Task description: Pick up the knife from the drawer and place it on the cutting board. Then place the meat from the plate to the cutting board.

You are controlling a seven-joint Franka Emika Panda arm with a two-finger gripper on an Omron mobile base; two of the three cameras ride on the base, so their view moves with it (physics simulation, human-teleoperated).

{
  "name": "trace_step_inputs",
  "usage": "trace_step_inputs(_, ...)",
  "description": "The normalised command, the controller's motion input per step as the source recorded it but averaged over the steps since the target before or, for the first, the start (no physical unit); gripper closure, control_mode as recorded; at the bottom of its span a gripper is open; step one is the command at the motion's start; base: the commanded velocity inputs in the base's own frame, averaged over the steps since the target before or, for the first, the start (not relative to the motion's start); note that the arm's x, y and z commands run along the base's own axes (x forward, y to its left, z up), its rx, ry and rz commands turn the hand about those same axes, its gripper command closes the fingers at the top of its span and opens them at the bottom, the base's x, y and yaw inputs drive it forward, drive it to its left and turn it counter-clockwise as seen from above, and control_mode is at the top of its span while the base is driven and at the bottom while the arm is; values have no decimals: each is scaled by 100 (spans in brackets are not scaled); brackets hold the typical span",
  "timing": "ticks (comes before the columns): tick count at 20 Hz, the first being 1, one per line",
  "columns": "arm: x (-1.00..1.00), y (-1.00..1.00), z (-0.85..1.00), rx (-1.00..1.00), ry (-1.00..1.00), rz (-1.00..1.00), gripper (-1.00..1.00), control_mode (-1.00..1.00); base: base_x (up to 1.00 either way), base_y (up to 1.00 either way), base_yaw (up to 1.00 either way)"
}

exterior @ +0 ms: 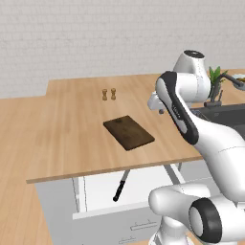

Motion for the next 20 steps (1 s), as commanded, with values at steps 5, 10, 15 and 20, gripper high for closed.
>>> trace_step_inputs(5,-39,0,0,1,-2,0,-100,-100,0,0,0)
trace_step_inputs(10,-64,3,-12,0,0,0,-100,-100,0,0,0)
trace_step_inputs(15,-51,16,-24,0,-7,-3,-100,-100,0,0,0)
trace_step_inputs(20,-16,10,-30,-1,-1,-3,-100,-100,0,0,0)
